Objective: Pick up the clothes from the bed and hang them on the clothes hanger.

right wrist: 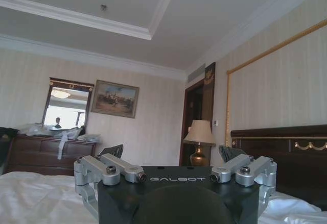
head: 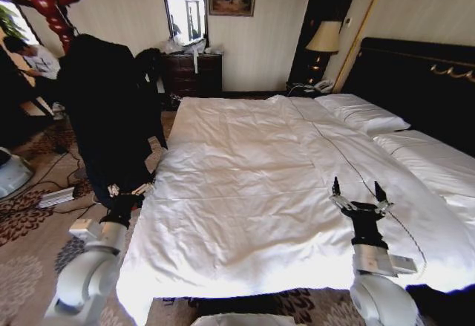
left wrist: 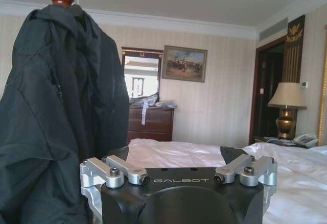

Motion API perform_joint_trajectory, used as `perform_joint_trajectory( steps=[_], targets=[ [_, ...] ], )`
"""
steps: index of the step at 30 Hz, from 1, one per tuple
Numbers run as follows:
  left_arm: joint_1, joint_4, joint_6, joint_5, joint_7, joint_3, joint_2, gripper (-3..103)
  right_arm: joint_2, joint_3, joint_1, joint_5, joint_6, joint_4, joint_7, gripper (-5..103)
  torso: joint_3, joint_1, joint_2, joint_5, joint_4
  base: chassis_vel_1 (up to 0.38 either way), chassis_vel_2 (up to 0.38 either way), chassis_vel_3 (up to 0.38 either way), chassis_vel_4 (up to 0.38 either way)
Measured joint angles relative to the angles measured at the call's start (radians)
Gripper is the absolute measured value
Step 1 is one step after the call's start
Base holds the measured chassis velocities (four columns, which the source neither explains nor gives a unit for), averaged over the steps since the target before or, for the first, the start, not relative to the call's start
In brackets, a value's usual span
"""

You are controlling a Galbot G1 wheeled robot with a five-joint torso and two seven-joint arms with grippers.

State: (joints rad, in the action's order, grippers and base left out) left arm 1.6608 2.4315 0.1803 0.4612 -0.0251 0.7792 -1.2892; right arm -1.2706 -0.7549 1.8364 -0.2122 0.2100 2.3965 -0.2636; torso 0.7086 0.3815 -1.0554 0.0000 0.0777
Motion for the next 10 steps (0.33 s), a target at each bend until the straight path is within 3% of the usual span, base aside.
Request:
perform_joint_trajectory(
  steps=[10],
  targets=[
    [0.016,0.014,0.001,-0.005,0.009,0.001,-0.014,100,-0.01,0.008,0.019,0.002,-0.005,0.014,0.017,100,0.0,0.0,0.0,0.0,0.0003,0.0,0.0,0.0,0.0]
  ],
)
